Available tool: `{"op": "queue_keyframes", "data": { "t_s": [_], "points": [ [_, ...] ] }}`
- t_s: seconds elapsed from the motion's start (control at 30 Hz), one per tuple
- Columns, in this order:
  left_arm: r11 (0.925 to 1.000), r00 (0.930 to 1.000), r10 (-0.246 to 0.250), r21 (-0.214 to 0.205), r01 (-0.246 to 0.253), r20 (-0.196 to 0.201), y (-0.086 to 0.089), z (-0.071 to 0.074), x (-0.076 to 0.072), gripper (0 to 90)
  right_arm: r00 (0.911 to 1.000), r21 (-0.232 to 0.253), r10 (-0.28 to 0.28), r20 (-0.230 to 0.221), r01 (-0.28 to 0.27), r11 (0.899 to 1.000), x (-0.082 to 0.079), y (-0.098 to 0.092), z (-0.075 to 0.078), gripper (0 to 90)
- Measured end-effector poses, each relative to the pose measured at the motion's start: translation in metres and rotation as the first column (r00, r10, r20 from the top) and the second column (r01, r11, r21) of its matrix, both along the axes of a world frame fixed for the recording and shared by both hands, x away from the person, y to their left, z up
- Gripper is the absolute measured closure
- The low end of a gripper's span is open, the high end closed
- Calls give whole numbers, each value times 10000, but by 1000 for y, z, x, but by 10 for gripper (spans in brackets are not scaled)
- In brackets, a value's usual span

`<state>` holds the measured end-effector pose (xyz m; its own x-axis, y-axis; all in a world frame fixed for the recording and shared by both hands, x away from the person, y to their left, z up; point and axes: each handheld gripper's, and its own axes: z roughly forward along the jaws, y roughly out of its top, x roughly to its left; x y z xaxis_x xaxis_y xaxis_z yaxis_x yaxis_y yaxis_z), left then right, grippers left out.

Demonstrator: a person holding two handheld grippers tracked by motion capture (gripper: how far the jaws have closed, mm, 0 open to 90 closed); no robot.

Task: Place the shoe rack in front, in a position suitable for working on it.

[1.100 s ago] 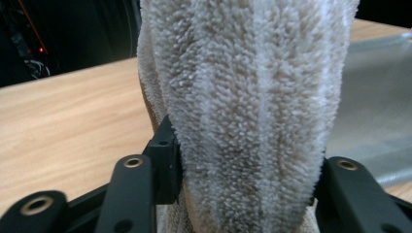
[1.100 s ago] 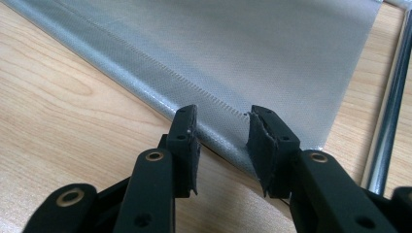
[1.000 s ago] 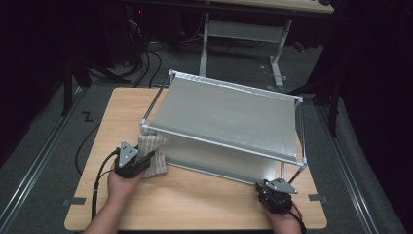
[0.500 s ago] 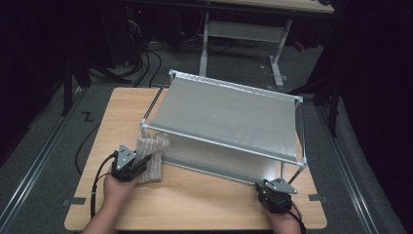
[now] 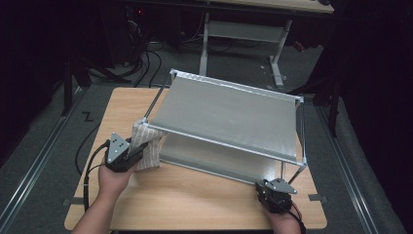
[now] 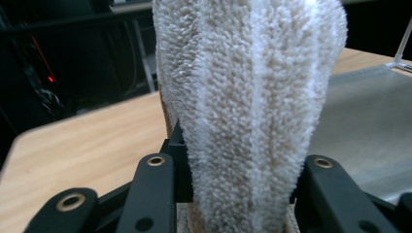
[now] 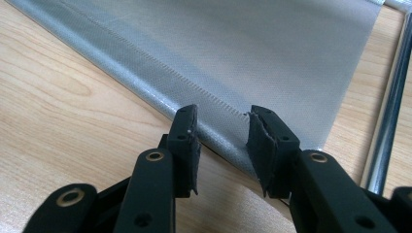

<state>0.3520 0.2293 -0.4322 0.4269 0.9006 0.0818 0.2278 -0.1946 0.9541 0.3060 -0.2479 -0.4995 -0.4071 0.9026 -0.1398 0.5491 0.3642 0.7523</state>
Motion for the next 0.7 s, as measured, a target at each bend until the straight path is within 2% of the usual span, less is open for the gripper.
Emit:
{"op": "queue_keyframes", "data": {
  "t_s": [0.03,0.07,0.1,0.13,0.17,0.3,0.37,0.4,0.43,0.47,0.5,0.53,0.57,0.6,0.7],
  "points": [
    [10000,9993,-38,-74,35,-375,0,-9,3,625,10000,-19,-5,8,5,10000,0,0,0,640],
    [10000,9993,-38,-74,35,-375,0,-9,3,623,10000,-19,-5,8,5,10000,0,0,0,640],
    [10000,9960,-81,-25,79,-886,0,-20,7,620,10000,-23,-3,10,3,10000,0,0,0,641],
    [10000,9960,-81,-25,79,-886,0,-20,7,619,10000,-23,-3,10,3,10000,0,0,0,641],
    [10000,9940,-94,24,97,-1090,0,-25,9,619,10000,-27,0,11,0,10000,0,0,0,641],
    [9985,9812,-26,540,133,-1932,-1,-46,13,622,10000,-33,-10,25,10,10000,0,0,0,641],
    [9968,9701,25,786,171,-2427,-2,-54,15,634,10000,-43,-5,29,5,10000,0,0,0,641],
    [9960,9623,72,881,174,-2718,-2,-59,17,634,10000,-43,-5,29,5,10000,0,0,0,641],
    [9950,9503,139,986,177,-3111,-2,-63,18,639,10000,-43,-7,30,7,10000,0,1,0,641],
    [9944,9424,142,1032,216,-3342,-2,-66,19,640,10000,-57,-14,41,14,10000,0,0,0,641],
    [9958,9393,116,894,203,-3429,-1,-68,19,643,10000,-58,-16,43,16,10000,0,0,0,641],
    [9958,9393,116,894,203,-3429,-1,-68,19,646,10000,-58,-16,43,16,10000,0,0,0,641],
    [9956,9370,131,915,201,-3492,0,-67,18,649,10000,-64,-10,39,10,10000,0,1,0,641],
    [9942,9363,187,1055,197,-3508,0,-66,16,650,10000,-63,-7,32,7,10000,-1,1,0,641],
    [9936,9352,190,1107,217,-3537,6,-63,9,652,10000,-92,73,60,-72,9999,-1,0,0,644]
  ]
}}
